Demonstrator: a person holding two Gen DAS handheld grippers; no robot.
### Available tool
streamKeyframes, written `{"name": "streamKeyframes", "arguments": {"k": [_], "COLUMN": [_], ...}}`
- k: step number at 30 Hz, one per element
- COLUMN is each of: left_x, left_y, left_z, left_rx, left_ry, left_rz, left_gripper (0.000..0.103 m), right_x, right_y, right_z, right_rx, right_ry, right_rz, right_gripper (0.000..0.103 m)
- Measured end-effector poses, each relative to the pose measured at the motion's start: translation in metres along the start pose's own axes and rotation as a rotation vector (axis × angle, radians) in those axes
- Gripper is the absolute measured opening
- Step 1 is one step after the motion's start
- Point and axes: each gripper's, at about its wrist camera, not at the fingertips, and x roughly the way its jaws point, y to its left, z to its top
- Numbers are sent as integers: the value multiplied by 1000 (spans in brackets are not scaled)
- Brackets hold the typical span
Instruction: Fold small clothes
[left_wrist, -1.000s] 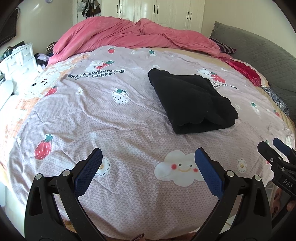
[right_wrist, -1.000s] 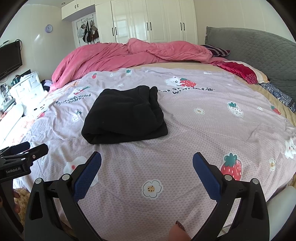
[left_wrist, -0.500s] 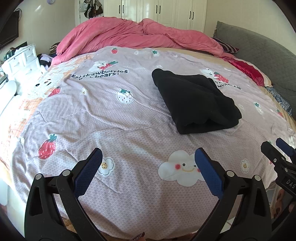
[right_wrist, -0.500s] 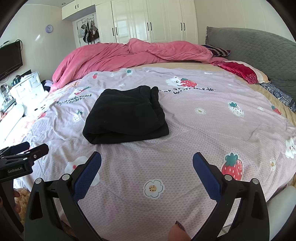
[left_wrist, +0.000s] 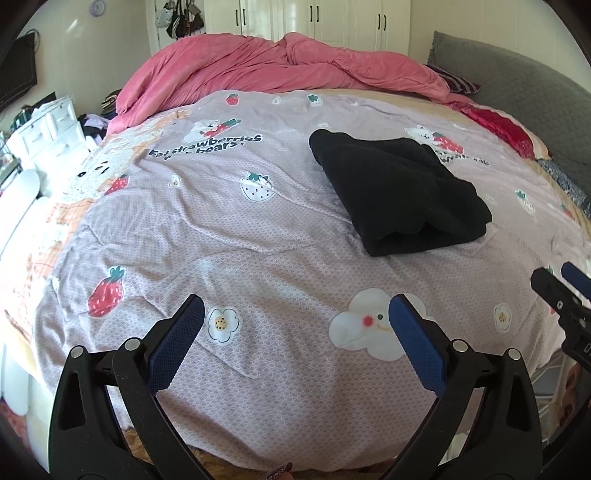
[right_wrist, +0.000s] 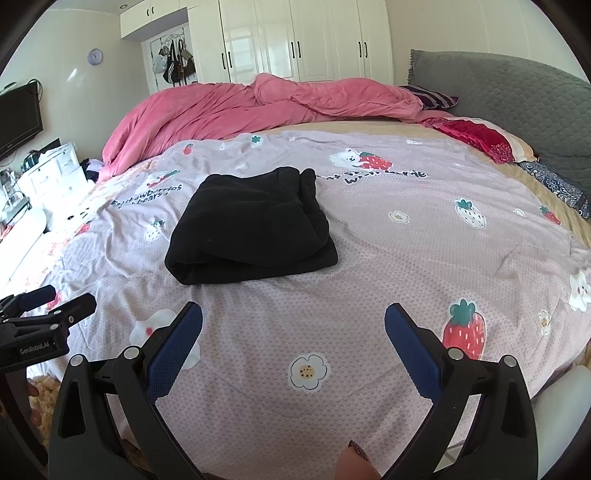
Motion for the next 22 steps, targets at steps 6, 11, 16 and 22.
{"name": "streamKeyframes", "arguments": {"k": [6, 11, 16, 22], "left_x": [1, -1, 6, 28], "left_y": [9, 19, 40, 96], "left_z": [-4, -5, -5, -5], "left_rx": [-54, -87, -171, -295], "left_ry": [17, 17, 55, 132], "left_rz": [-33, 30, -2, 2], "left_gripper": [94, 94, 94, 94], "right_x": [-2, -3, -2, 11], "right_y": [2, 3, -4, -30], "right_z": [1, 1, -1, 0], "right_rx": [4, 9, 35, 101], "right_ry": [1, 1, 3, 21], "right_rz": [-10, -30, -63, -129], "right_gripper": [99, 99, 99, 99]}}
